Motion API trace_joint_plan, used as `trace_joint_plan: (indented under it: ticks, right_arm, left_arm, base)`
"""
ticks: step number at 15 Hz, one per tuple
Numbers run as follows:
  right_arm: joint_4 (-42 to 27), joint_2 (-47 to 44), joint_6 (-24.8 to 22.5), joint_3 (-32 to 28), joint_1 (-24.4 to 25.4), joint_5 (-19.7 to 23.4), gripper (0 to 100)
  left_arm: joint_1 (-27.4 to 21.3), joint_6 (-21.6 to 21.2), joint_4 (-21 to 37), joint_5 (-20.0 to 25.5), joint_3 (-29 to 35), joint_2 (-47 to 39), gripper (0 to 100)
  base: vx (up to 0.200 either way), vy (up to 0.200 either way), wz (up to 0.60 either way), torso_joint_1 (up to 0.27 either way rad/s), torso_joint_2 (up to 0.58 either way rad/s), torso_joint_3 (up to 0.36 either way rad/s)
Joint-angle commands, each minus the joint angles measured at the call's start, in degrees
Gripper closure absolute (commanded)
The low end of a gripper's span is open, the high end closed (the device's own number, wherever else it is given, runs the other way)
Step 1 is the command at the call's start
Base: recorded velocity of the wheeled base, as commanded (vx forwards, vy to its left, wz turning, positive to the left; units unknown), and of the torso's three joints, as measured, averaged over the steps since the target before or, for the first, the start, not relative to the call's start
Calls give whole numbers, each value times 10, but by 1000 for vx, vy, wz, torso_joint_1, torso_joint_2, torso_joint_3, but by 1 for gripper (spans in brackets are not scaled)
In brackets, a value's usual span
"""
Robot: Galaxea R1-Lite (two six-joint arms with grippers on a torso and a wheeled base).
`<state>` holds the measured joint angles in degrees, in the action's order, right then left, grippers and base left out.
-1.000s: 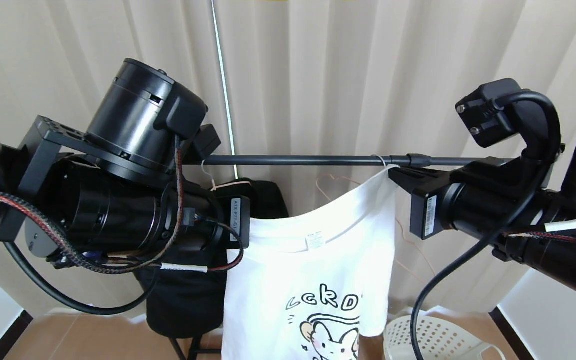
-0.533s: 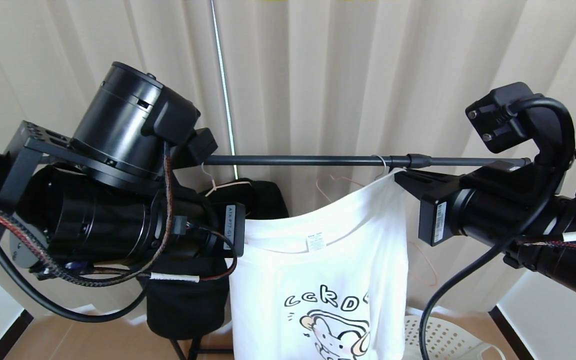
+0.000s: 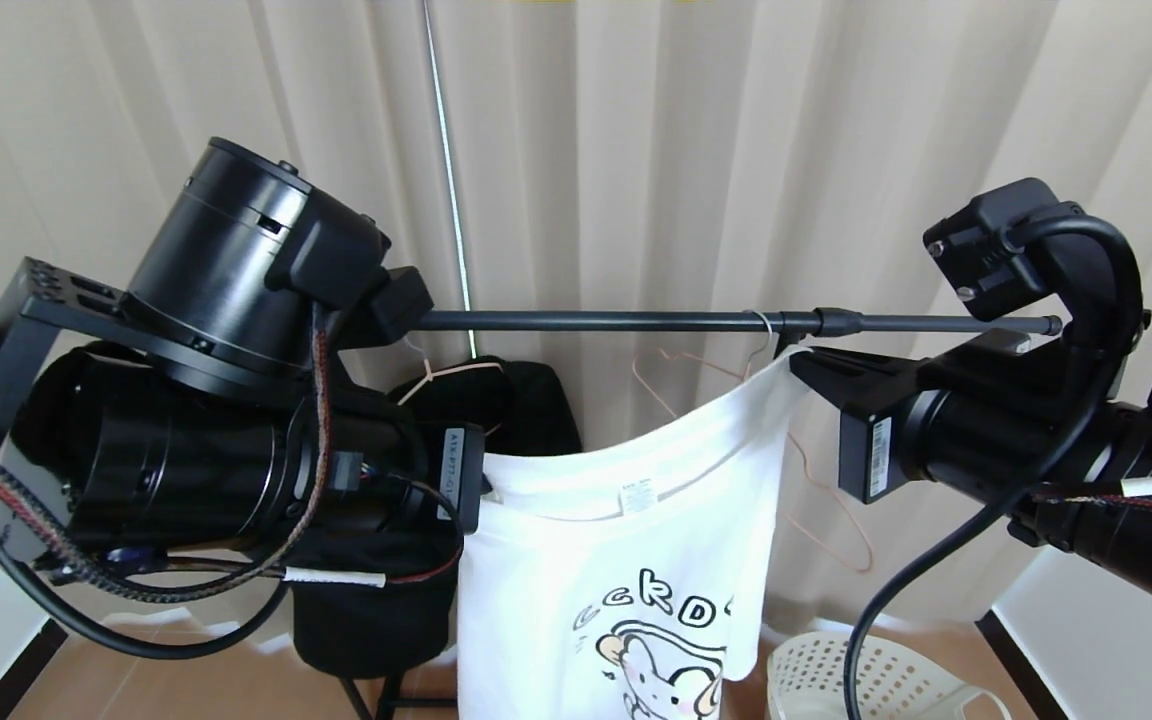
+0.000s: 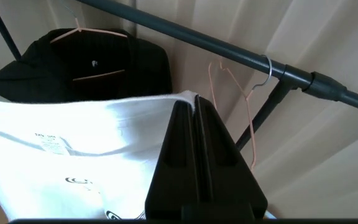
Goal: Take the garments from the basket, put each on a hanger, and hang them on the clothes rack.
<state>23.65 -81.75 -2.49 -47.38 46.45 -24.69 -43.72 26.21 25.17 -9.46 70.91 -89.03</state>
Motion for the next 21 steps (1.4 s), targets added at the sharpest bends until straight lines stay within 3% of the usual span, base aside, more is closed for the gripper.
trace_joint_plan:
  ticks: [1, 5, 6, 8, 13, 21]
  right_arm:
    - [1, 0, -1, 2, 0, 0, 100]
    - [0, 5, -5, 5, 0, 0, 100]
    - [0, 15, -35, 21, 0, 2, 100]
    - [1, 28, -62, 39, 0, 3, 100]
    - [1, 29, -64, 40, 0, 3, 100]
    - [0, 26, -64, 41, 0, 3, 100]
  left_arm:
    - [-3, 0, 0, 0, -8, 3, 0]
    - [-7, -16, 0, 4, -22, 14, 0]
    - [-7, -44, -11, 7, -61, 28, 0]
    - [-7, -62, -48, 6, -92, 32, 0]
    - [-7, -63, -58, 4, -101, 33, 0]
    - [-7, -71, -61, 4, -107, 22, 0]
  base:
    - [0, 0, 0, 0, 0, 0]
    - [0, 0, 0, 0, 0, 0]
    - [0, 0, 0, 0, 0, 0]
    - [0, 0, 0, 0, 0, 0]
    - [0, 0, 0, 0, 0, 0]
    - [0, -200, 0, 4, 8, 4]
